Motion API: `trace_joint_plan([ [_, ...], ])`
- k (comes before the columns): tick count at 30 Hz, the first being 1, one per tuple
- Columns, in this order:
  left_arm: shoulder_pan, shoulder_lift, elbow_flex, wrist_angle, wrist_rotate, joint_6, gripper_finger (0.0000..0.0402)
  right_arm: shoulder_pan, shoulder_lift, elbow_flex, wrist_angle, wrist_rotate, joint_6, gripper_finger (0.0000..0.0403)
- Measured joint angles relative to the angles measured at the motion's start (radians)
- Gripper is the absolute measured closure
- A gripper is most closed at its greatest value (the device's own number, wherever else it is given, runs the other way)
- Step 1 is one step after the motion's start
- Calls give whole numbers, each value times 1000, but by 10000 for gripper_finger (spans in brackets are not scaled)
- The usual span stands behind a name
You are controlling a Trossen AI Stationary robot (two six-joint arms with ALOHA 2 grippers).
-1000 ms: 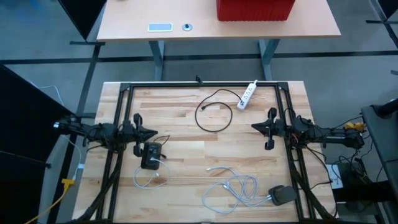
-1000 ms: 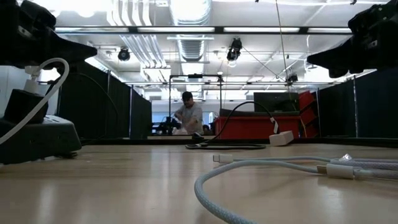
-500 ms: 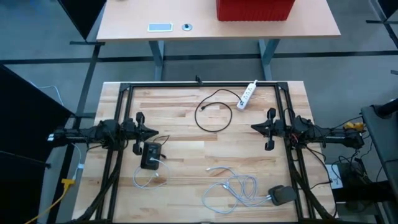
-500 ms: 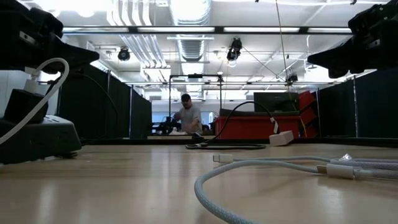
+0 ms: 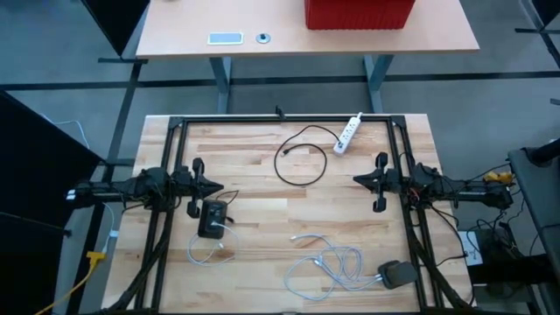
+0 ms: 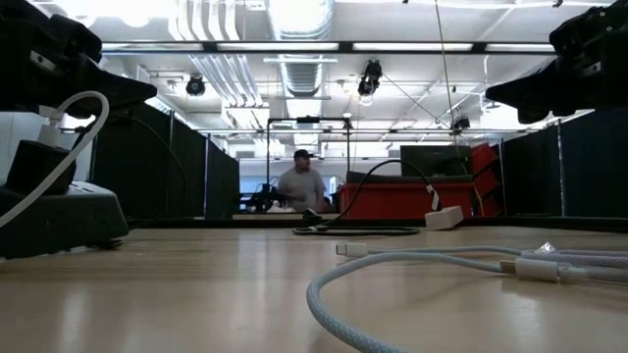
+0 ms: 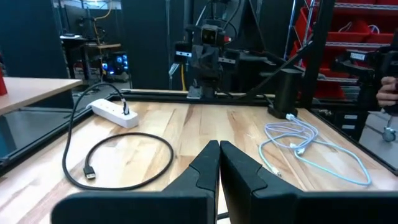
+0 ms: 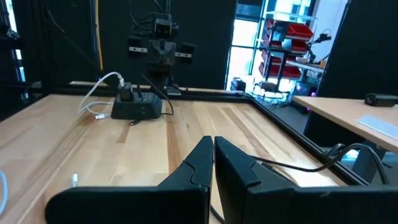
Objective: Insert USB
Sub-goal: Return to Home Position
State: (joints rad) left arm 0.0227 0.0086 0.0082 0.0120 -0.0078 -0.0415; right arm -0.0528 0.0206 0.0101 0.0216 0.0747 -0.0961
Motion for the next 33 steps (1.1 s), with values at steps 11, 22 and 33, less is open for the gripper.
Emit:
trace_joint_plan([
  [11,0,0,0,0,0,6,402,0,3,0,1,1,44,403],
  [22,0,0,0,0,0,6,402,0,4,0,1,1,44,403],
  [33,0,0,0,0,0,6,402,0,4,0,1,1,44,403],
])
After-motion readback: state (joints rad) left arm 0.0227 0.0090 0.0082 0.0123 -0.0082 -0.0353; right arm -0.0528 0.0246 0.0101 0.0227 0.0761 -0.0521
